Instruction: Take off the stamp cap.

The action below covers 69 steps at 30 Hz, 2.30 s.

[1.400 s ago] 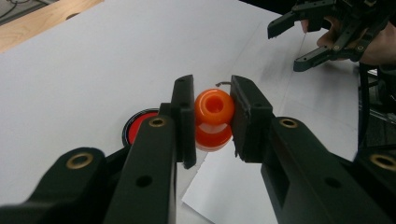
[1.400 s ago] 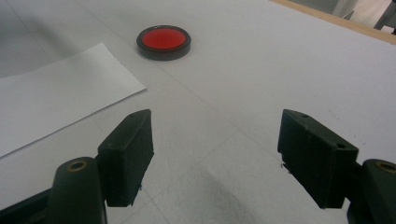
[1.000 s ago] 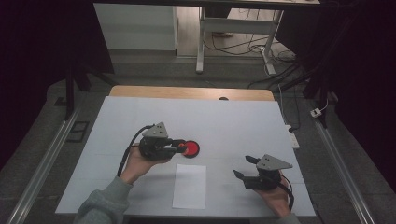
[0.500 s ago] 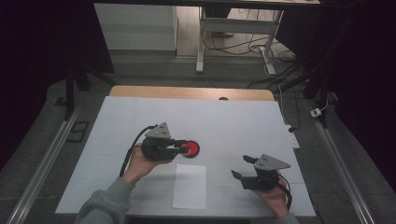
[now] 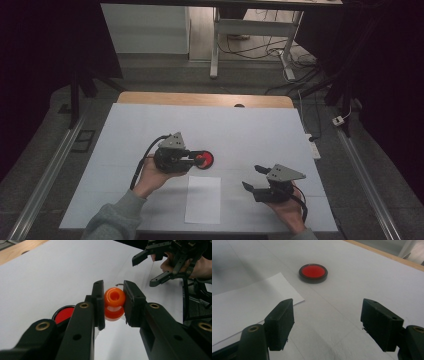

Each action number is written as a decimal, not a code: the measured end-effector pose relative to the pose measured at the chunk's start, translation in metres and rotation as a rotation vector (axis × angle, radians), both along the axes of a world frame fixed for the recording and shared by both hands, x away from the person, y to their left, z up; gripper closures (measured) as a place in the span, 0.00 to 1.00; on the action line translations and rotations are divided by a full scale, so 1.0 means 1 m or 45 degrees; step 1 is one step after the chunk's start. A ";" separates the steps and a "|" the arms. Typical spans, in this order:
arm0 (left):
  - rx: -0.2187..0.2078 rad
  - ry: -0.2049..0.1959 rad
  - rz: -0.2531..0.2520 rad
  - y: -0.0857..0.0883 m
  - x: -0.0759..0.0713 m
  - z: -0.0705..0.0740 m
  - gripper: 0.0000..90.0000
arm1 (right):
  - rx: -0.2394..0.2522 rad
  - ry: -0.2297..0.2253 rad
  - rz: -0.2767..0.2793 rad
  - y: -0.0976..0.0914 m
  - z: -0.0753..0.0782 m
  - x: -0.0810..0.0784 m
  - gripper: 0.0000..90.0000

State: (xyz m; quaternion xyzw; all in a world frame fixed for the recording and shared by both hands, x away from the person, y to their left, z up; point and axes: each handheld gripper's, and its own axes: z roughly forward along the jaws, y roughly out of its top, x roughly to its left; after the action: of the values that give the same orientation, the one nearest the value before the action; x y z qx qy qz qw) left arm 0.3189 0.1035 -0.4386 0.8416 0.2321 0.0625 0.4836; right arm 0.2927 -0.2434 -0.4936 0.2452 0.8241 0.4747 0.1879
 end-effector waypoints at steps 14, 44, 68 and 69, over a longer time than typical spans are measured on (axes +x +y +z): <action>0.004 -0.002 -0.022 -0.008 0.001 0.000 0.80 | -0.002 0.005 0.052 0.019 0.003 -0.001 0.29; -0.006 0.000 -0.025 -0.009 0.003 0.000 0.80 | -0.010 0.017 0.119 0.045 0.002 0.002 0.30; 0.003 0.008 -0.040 -0.016 0.003 -0.002 0.80 | -0.002 0.005 0.147 0.069 0.005 0.006 0.31; 0.003 0.008 -0.041 -0.017 0.003 -0.003 0.80 | 0.007 0.004 0.152 0.070 0.005 0.006 0.31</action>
State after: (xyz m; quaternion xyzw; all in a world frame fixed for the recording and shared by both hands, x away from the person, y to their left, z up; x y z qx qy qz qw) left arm 0.3220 0.0869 -0.4413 0.8461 0.2201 0.0526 0.4827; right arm 0.2992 -0.1734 -0.4886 0.1969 0.8362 0.4870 0.1573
